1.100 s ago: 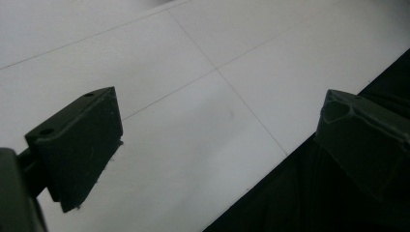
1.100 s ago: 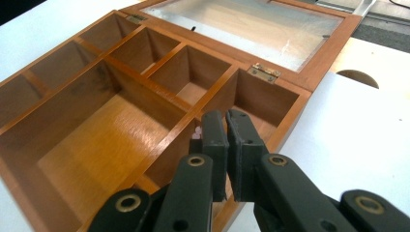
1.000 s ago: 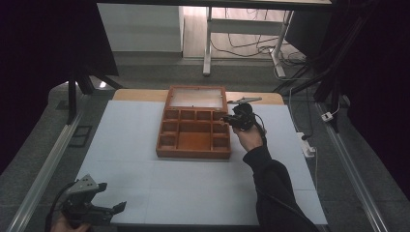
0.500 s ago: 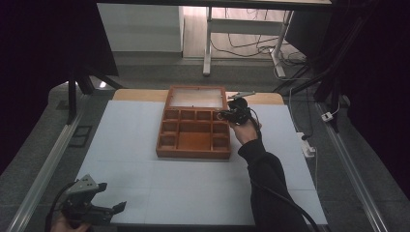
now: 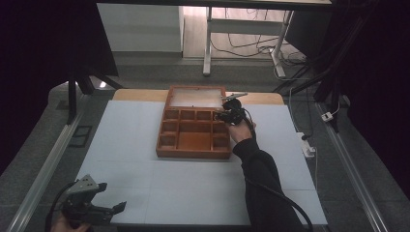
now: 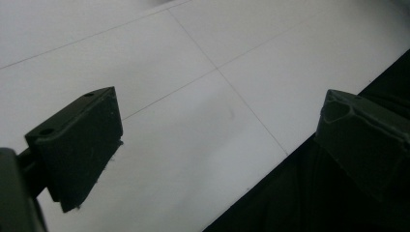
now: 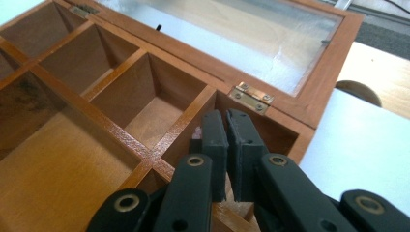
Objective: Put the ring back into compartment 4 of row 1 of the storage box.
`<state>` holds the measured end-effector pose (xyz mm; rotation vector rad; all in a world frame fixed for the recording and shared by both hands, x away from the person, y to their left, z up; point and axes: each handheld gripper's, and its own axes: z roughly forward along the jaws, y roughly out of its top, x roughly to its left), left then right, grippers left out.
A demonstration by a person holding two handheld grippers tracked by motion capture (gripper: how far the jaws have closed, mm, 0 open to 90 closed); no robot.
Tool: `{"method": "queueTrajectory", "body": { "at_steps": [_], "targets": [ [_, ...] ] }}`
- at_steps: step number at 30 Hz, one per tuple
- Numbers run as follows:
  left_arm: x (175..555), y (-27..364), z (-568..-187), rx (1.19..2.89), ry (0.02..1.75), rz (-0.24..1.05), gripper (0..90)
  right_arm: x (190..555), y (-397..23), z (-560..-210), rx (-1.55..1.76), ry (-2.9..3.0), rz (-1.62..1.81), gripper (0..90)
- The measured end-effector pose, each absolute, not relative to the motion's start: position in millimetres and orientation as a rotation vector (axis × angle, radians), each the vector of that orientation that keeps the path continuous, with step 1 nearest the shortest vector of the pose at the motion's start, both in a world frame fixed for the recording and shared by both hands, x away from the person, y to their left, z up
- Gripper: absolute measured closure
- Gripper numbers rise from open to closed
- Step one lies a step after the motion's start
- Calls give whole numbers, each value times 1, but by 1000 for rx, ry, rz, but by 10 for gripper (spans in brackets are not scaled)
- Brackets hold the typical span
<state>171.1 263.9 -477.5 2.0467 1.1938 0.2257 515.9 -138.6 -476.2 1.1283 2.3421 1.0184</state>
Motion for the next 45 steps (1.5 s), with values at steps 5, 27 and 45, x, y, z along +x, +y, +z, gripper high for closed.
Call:
{"method": "queueTrajectory", "body": {
  "at_steps": [5, 27, 45],
  "targets": [
    [171, 264, -478, 2047, 1196, 229, 30, 517, -133, -485, 1127, 2357, 1000, 860],
    [171, 264, -478, 2044, 1204, 227, 30, 511, -141, -470, 1163, 2366, 1059, 661],
    [171, 263, -478, 2047, 1205, 231, 28, 474, -149, -445, 1083, 2419, 1143, 259]
  ]
}}
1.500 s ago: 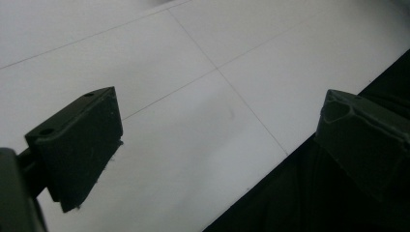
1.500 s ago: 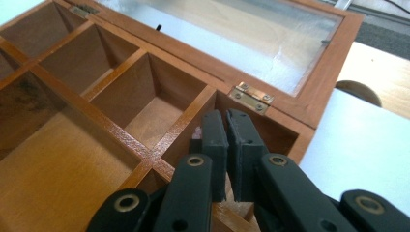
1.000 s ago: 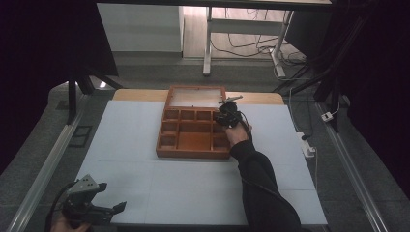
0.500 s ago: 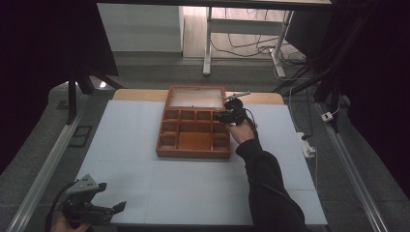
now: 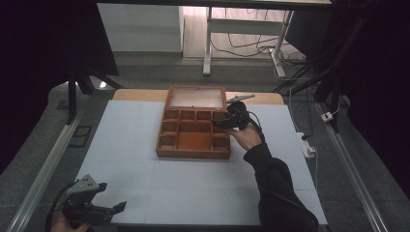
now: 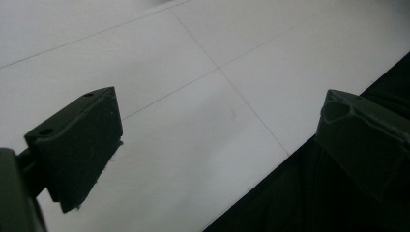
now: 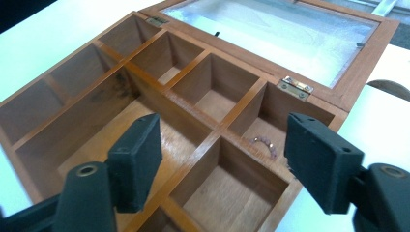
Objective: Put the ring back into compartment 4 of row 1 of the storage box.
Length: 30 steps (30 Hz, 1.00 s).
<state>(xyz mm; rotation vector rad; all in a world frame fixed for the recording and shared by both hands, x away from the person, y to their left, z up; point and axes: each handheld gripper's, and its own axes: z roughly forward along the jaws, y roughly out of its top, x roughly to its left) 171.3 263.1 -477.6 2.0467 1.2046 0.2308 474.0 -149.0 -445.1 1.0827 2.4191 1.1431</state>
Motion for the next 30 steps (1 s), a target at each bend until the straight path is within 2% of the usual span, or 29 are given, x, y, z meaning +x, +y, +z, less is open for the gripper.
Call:
{"method": "queueTrajectory", "body": {
  "at_steps": [6, 16, 30],
  "targets": [
    [171, 263, -478, 2045, 1209, 230, 28, 459, -153, -445, 1058, 2446, 1137, 140],
    [171, 263, -477, 2044, 1200, 235, 26, 438, -156, -454, 1028, 2519, 1123, 31],
    [168, 265, -476, 2023, 1185, 232, 20, 412, -156, -463, 943, 2547, 1054, 0]
  ]
}}
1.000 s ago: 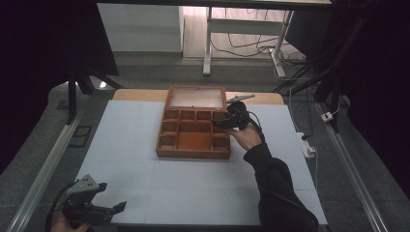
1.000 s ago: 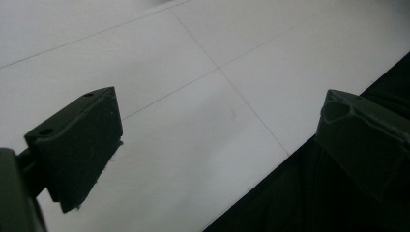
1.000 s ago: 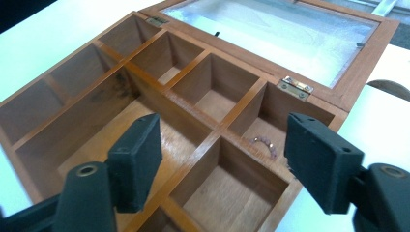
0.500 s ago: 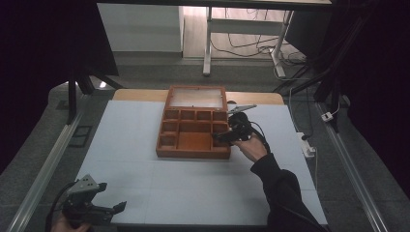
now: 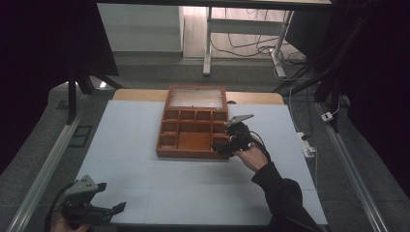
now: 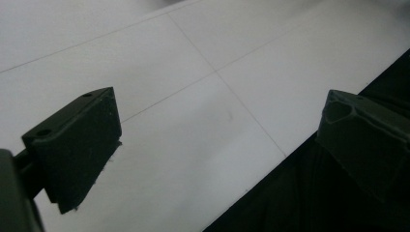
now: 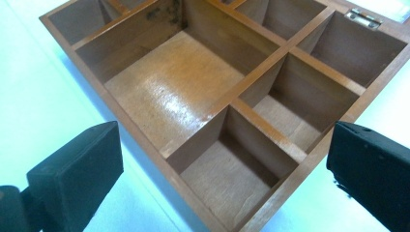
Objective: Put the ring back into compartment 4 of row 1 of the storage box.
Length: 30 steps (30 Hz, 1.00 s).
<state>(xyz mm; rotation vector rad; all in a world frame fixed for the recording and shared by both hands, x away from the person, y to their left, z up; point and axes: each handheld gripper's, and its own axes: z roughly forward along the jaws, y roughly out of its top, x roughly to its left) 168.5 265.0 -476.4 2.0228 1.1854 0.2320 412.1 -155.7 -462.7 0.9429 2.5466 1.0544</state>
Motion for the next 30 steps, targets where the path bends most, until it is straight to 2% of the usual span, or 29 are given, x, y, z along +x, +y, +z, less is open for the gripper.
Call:
{"method": "queueTrajectory", "body": {
  "at_steps": [30],
  "targets": [
    [168, 267, -476, 2015, 1179, 221, 18, 362, -174, -446, 931, 2515, 1114, 0]
  ]
}}
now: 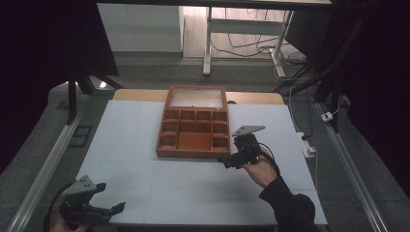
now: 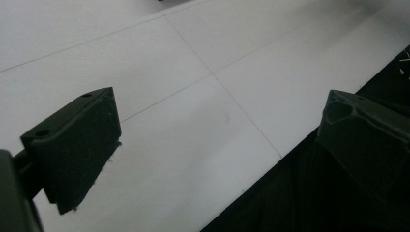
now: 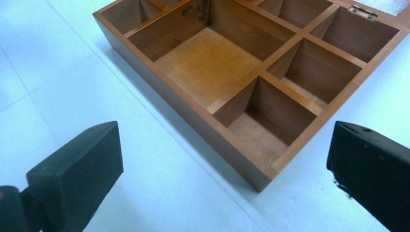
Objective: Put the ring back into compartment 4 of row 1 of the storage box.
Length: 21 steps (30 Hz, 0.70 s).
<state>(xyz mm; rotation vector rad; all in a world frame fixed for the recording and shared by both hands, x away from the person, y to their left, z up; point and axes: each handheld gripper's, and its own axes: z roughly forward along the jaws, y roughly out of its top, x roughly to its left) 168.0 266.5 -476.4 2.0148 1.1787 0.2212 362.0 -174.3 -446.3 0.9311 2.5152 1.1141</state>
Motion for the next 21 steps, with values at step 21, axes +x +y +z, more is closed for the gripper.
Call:
{"method": "queueTrajectory", "body": {
  "at_steps": [21],
  "targets": [
    [168, 266, -476, 2014, 1177, 221, 18, 324, -201, -446, 936, 2495, 1151, 0]
  ]
}}
